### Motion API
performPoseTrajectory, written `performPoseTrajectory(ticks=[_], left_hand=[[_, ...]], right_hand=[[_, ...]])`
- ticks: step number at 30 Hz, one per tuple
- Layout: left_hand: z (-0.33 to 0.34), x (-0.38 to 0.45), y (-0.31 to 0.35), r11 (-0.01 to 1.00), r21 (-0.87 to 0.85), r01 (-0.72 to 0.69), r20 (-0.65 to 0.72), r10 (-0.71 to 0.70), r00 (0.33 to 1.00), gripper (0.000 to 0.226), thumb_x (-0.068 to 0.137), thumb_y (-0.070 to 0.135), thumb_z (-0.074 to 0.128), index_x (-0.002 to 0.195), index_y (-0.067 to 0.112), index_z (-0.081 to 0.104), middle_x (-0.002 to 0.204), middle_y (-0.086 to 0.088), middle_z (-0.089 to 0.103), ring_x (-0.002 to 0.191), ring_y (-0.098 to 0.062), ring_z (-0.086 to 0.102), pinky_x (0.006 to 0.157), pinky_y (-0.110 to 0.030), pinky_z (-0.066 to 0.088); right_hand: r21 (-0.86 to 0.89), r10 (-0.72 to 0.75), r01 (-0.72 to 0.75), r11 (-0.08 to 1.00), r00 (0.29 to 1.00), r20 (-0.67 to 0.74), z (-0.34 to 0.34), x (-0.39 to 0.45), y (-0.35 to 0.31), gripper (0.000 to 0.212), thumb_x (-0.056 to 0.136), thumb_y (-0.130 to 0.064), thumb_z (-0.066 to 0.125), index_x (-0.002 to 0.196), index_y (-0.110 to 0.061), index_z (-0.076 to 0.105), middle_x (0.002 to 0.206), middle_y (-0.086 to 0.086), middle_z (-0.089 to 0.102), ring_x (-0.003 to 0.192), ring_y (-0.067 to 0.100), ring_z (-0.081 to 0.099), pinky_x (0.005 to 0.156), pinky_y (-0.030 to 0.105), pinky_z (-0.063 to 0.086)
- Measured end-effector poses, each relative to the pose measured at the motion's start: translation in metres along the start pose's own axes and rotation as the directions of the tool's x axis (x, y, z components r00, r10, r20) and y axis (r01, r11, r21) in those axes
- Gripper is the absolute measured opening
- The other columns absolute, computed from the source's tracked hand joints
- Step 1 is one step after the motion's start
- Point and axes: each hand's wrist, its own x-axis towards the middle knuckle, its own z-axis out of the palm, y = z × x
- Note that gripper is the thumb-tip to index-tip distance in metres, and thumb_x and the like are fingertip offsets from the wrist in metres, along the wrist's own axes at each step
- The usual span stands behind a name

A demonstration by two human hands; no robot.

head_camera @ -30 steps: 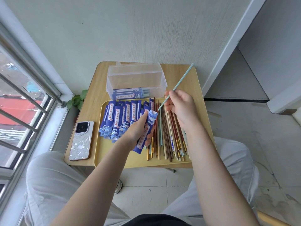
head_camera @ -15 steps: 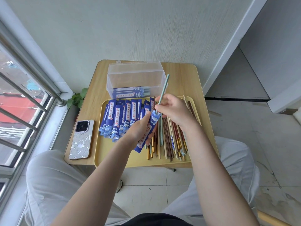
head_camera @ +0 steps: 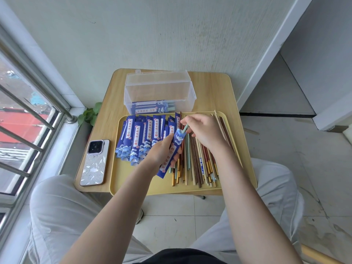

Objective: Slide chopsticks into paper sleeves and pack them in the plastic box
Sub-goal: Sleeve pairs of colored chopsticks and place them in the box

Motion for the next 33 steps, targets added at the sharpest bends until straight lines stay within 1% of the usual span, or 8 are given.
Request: performPoseTrajectory(ticks=[4, 9, 12, 16, 20, 24, 28, 33], left_hand=[[-0.002, 0.003, -0.005, 0.999, -0.045, 0.024, -0.017, -0.025, 1.000, 0.055, 0.105, 0.052, 0.028, 0.091, 0.008, 0.059, 0.064, -0.009, 0.059, 0.049, -0.023, 0.052, 0.055, -0.031, 0.047], [-0.003, 0.003, -0.009, 0.987, -0.152, 0.049, -0.045, -0.056, 0.997, 0.036, 0.108, 0.042, 0.032, 0.110, 0.013, 0.054, 0.071, -0.011, 0.061, 0.057, -0.024, 0.058, 0.062, -0.038, 0.053], [-0.001, 0.006, -0.011, 0.976, -0.205, 0.068, -0.078, -0.085, 0.993, 0.040, 0.108, 0.041, 0.035, 0.120, 0.009, 0.057, 0.072, -0.012, 0.063, 0.058, -0.024, 0.061, 0.063, -0.039, 0.055], [0.000, 0.008, -0.013, 0.978, -0.192, 0.085, -0.101, -0.106, 0.989, 0.044, 0.107, 0.042, 0.035, 0.123, 0.008, 0.057, 0.073, -0.010, 0.064, 0.059, -0.022, 0.063, 0.062, -0.037, 0.057], [-0.001, 0.007, -0.014, 0.977, -0.191, 0.091, -0.107, -0.113, 0.988, 0.043, 0.107, 0.042, 0.036, 0.122, 0.008, 0.058, 0.074, -0.011, 0.065, 0.061, -0.023, 0.064, 0.064, -0.038, 0.058], [0.000, 0.006, -0.013, 0.979, -0.183, 0.093, -0.109, -0.114, 0.987, 0.043, 0.107, 0.043, 0.037, 0.122, 0.009, 0.059, 0.074, -0.009, 0.066, 0.062, -0.022, 0.064, 0.068, -0.040, 0.058], [0.000, 0.005, -0.012, 0.977, -0.186, 0.102, -0.108, -0.124, 0.986, 0.043, 0.107, 0.043, 0.037, 0.123, 0.010, 0.059, 0.075, -0.009, 0.066, 0.063, -0.022, 0.065, 0.068, -0.039, 0.057], [0.000, 0.003, -0.012, 0.976, -0.194, 0.102, -0.113, -0.126, 0.986, 0.043, 0.107, 0.043, 0.038, 0.123, 0.009, 0.059, 0.075, -0.009, 0.067, 0.063, -0.022, 0.065, 0.068, -0.039, 0.058]], right_hand=[[0.088, 0.099, -0.096, 0.992, 0.995, -0.029, 0.008, 0.000, 0.007, 0.033, 0.104, -0.028, 0.047, 0.135, -0.023, 0.056, 0.109, -0.005, 0.065, 0.080, 0.015, 0.069, 0.069, 0.036, 0.060], [-0.579, 0.333, -0.236, 0.780, 0.941, 0.064, 0.021, -0.002, 0.031, 0.020, 0.099, -0.017, 0.052, 0.084, -0.007, 0.059, 0.077, 0.008, 0.064, 0.070, 0.028, 0.067, 0.066, 0.038, 0.058], [-0.725, 0.426, -0.233, 0.649, 0.900, 0.092, 0.033, -0.007, 0.037, 0.012, 0.096, -0.015, 0.057, 0.086, -0.011, 0.052, 0.074, 0.003, 0.057, 0.062, 0.020, 0.057, 0.050, 0.027, 0.042], [-0.733, 0.409, -0.258, 0.630, 0.912, 0.031, 0.041, -0.009, 0.040, 0.016, 0.094, -0.008, 0.056, 0.082, -0.011, 0.047, 0.073, 0.002, 0.049, 0.063, 0.020, 0.049, 0.045, 0.026, 0.031], [-0.730, 0.436, -0.277, 0.625, 0.900, 0.031, 0.046, -0.007, 0.040, 0.023, 0.094, -0.006, 0.058, 0.074, -0.010, 0.048, 0.077, 0.006, 0.056, 0.062, 0.021, 0.053, 0.049, 0.028, 0.040], [-0.709, 0.450, -0.305, 0.635, 0.893, 0.019, 0.047, -0.006, 0.039, 0.005, 0.095, -0.010, 0.059, 0.095, -0.005, 0.060, 0.080, 0.006, 0.056, 0.075, 0.026, 0.061, 0.061, 0.033, 0.051], [-0.674, 0.434, -0.345, 0.653, 0.900, -0.041, 0.052, -0.008, 0.040, 0.029, 0.096, -0.020, 0.063, 0.119, -0.003, 0.056, 0.101, 0.013, 0.067, 0.084, 0.029, 0.067, 0.063, 0.034, 0.055], [-0.695, 0.394, -0.318, 0.645, 0.918, -0.054, 0.055, -0.008, 0.042, 0.021, 0.097, -0.015, 0.061, 0.114, -0.003, 0.061, 0.100, 0.011, 0.067, 0.079, 0.026, 0.063, 0.058, 0.031, 0.047]])
